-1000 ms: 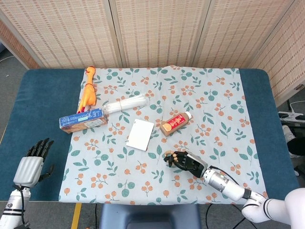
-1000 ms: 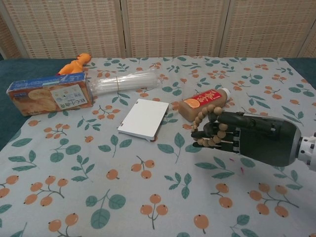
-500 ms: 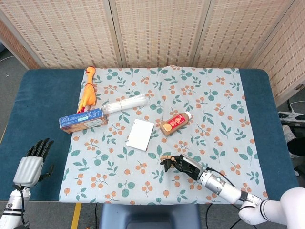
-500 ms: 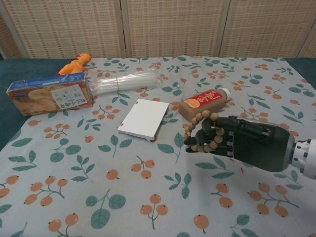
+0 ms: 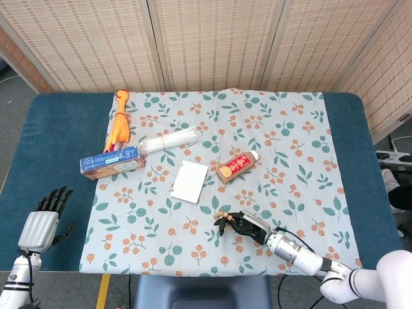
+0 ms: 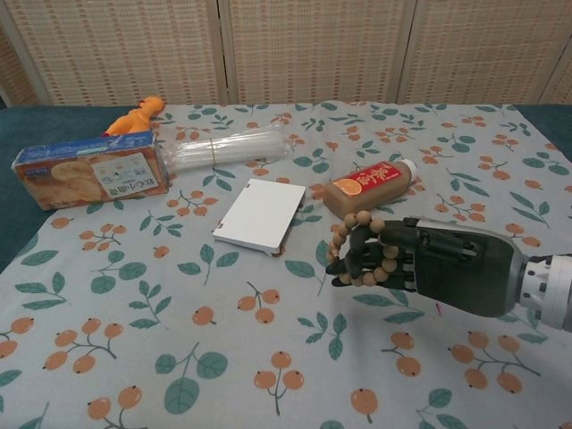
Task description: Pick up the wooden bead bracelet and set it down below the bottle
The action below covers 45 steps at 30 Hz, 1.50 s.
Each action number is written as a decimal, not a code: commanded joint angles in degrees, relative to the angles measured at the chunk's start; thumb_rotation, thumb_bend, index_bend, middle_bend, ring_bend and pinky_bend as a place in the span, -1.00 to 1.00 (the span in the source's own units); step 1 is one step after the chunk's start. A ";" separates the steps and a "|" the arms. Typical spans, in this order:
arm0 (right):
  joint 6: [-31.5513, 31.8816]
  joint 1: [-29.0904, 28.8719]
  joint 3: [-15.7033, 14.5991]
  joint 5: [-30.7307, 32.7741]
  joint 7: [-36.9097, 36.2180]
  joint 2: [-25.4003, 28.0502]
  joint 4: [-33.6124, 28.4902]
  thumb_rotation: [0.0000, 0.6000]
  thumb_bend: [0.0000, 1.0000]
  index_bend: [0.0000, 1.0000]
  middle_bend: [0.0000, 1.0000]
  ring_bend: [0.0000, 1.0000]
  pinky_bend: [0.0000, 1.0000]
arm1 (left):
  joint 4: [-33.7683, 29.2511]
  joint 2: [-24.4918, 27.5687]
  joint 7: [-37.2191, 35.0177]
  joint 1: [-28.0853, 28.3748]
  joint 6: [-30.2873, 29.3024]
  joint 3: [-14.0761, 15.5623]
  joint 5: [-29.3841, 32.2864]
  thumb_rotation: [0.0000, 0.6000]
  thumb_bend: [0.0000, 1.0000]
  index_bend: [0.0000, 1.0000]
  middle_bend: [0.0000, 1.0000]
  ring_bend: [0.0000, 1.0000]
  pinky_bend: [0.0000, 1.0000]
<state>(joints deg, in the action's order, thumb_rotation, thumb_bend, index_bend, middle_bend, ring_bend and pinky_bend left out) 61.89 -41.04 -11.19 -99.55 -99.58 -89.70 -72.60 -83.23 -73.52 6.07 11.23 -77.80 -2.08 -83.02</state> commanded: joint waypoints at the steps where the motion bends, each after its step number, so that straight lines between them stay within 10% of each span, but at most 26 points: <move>1: -0.36 -0.32 -0.09 0.16 0.71 0.23 -0.30 0.71 1.00 -0.07 0.00 -0.58 -0.68 | 0.00 0.00 0.00 0.00 0.00 0.00 0.00 1.00 -0.12 -1.00 -1.00 -1.00 -0.67; 6: -0.50 -0.64 -0.10 0.33 2.26 0.54 -0.72 1.00 1.00 -0.19 -0.06 -0.64 -0.68 | 0.00 0.00 0.00 0.00 0.00 0.00 0.00 1.00 -0.12 -1.00 -1.00 -1.00 -0.67; 15: 0.39 1.45 1.49 3.01 14.85 0.05 -0.75 0.79 1.00 -0.24 -0.08 -0.65 -0.68 | 0.00 0.00 0.00 0.00 0.00 0.00 0.00 1.00 -0.12 -1.00 -1.00 -1.00 -0.67; 18: 0.63 2.41 2.33 4.32 19.18 -0.45 -0.71 0.59 0.72 -0.26 -0.08 -0.65 -0.68 | 0.00 0.00 0.00 0.00 0.00 0.00 0.00 1.00 -0.12 -1.00 -1.00 -1.00 -0.67; 21: 1.10 3.38 3.89 6.02 25.80 -0.99 0.33 0.86 0.58 -0.23 -0.08 -0.65 -0.68 | 0.00 0.00 0.00 0.00 0.00 0.00 0.00 1.00 -0.12 -1.00 -1.00 -1.00 -0.67; 34: 6.77 8.02 9.70 10.42 69.91 -6.19 16.18 1.00 1.00 0.09 0.00 -0.57 -0.67 | 0.00 0.00 0.00 0.00 0.00 0.00 0.00 1.00 -0.12 -1.00 -1.00 -1.00 -0.67; 45: 0.13 7.44 6.76 8.54 85.10 -5.56 23.45 1.00 1.00 0.11 0.01 -0.57 -0.67 | 0.00 0.00 0.00 0.00 0.00 0.00 0.00 1.00 -0.12 -1.00 -1.00 -1.00 -0.67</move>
<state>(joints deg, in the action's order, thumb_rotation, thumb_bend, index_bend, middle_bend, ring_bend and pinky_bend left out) 64.06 -33.59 -3.85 -91.05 -16.12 -95.56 -49.08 -83.23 -73.52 6.07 11.23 -77.80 -2.08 -83.02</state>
